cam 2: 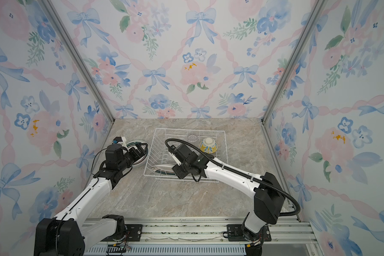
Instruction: Unload the mixed dishes from the dish rack
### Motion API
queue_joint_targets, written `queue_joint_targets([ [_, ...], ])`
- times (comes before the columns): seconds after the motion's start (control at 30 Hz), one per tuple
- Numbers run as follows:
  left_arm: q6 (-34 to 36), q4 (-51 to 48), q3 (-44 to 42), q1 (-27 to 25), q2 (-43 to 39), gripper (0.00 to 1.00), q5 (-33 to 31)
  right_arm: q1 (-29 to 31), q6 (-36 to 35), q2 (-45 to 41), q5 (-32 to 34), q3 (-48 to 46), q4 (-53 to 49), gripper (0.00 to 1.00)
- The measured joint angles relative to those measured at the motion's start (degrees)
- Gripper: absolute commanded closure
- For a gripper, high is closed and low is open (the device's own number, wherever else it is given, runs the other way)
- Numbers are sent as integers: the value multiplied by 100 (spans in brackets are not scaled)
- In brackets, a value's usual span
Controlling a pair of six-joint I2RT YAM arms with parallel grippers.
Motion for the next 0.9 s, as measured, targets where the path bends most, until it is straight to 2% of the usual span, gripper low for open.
queue_joint_targets([
  [0.33,-168,205,-22,-70,26,2,85,37,-39,0,-57,0,0,55],
  [0.9,-229,280,-153,-144,98,2,125,74,-221,-33,92,-109,96,65],
])
